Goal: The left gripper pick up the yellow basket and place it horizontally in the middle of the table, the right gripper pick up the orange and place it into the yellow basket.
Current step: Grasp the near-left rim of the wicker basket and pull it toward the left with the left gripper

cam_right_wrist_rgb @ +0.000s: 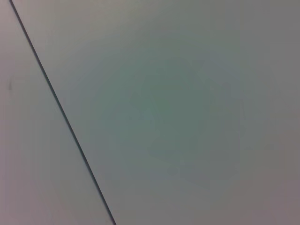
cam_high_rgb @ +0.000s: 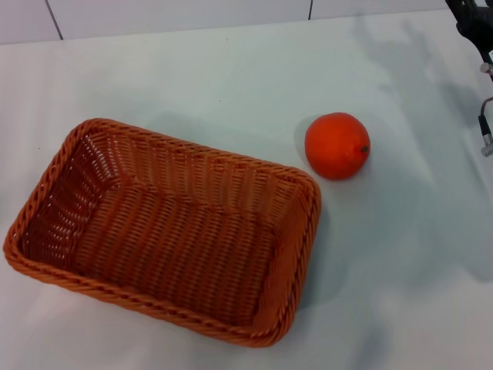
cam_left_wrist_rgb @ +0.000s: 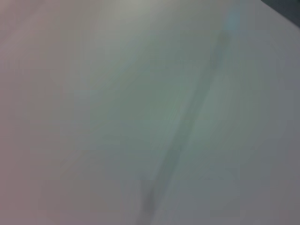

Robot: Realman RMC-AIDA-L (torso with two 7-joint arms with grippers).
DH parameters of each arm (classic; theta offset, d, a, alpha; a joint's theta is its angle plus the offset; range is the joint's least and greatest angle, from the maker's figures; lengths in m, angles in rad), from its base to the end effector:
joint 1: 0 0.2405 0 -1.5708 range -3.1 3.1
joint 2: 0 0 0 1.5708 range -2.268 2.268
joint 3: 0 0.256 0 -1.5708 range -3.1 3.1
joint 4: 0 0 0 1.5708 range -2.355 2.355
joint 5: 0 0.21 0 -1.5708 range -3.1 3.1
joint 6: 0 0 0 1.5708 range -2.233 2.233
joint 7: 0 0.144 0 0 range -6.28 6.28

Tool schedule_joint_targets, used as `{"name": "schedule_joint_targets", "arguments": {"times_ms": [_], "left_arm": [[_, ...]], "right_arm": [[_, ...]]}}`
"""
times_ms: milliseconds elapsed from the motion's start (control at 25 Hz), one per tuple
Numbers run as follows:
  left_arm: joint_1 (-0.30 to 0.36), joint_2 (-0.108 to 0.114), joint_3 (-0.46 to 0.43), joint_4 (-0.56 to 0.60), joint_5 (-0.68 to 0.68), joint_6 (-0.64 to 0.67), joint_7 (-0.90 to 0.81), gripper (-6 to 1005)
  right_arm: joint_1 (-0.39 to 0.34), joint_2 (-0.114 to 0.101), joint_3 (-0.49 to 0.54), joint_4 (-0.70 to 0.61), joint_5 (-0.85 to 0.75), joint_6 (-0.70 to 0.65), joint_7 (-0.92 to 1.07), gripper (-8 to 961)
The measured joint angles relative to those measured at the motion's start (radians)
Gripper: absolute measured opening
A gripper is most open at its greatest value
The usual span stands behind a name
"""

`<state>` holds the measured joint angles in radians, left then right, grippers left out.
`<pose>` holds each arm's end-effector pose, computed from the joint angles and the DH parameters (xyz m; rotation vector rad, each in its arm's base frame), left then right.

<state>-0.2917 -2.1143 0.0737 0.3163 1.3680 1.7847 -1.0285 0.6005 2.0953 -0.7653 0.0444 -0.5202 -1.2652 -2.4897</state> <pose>-0.3370 0.2511 0.0864 -1.4470 -0.5528 -1.4072 0.3099 0.3624 0.0093 -0.8755 -1.4353 -1.3434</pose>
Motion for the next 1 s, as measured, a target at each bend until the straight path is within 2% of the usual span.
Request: {"name": "schedule_joint_targets", "arguments": {"times_ms": [120,200,280,320,400,440,480,640,760,800,880,1000], "left_arm": [[0.003,0.066,0.224,0.152,0.014,-0.007,-0.221,655],[0.002,0.113,0.341,0.26,0.071,-0.013,-0.369,654],[-0.007,0.132,0.379,0.365,0.168,-0.013,-0.49,654],[-0.011,0.134,0.38,0.427,0.229,-0.013,-0.552,654],[-0.02,0.134,0.384,0.551,0.343,-0.011,-0.648,654],[-0.02,0.134,0.384,0.551,0.343,-0.011,-0.648,654],[-0.032,0.133,0.397,0.641,0.444,-0.003,-0.737,654],[-0.063,0.129,0.45,0.787,0.621,0.01,-0.916,654],[-0.081,0.097,0.483,0.913,0.731,0.009,-1.02,663],[-0.093,0.078,0.489,0.967,0.78,0.009,-1.052,666],[-0.117,0.053,0.492,1.024,0.857,0.011,-1.095,672],[-0.151,0.036,0.493,1.048,0.935,0.01,-1.134,720]], "right_arm": [[-0.001,-0.001,0.0,-0.001,0.0,0.001,0.0,930],[-0.002,-0.001,0.0,-0.001,0.0,0.002,0.0,930],[-0.002,-0.001,0.0,-0.002,0.0,0.002,0.0,930],[-0.002,-0.002,0.0,-0.003,0.0,0.003,-0.001,930],[-0.002,-0.002,0.0,-0.003,0.0,0.004,-0.002,930],[-0.002,-0.002,0.0,-0.003,0.0,0.006,-0.002,930],[-0.002,-0.002,0.0,-0.003,0.0,0.008,-0.002,930],[0.002,-0.002,0.0,-0.003,0.0,0.016,-0.003,930],[0.002,-0.002,0.0,-0.003,0.0,0.016,-0.002,930],[0.002,-0.002,0.0,-0.003,0.0,0.016,-0.002,930],[0.001,-0.001,0.0,-0.003,0.0,0.016,-0.002,930],[-0.002,0.0,0.0,-0.003,0.0,0.017,-0.002,929]]}}
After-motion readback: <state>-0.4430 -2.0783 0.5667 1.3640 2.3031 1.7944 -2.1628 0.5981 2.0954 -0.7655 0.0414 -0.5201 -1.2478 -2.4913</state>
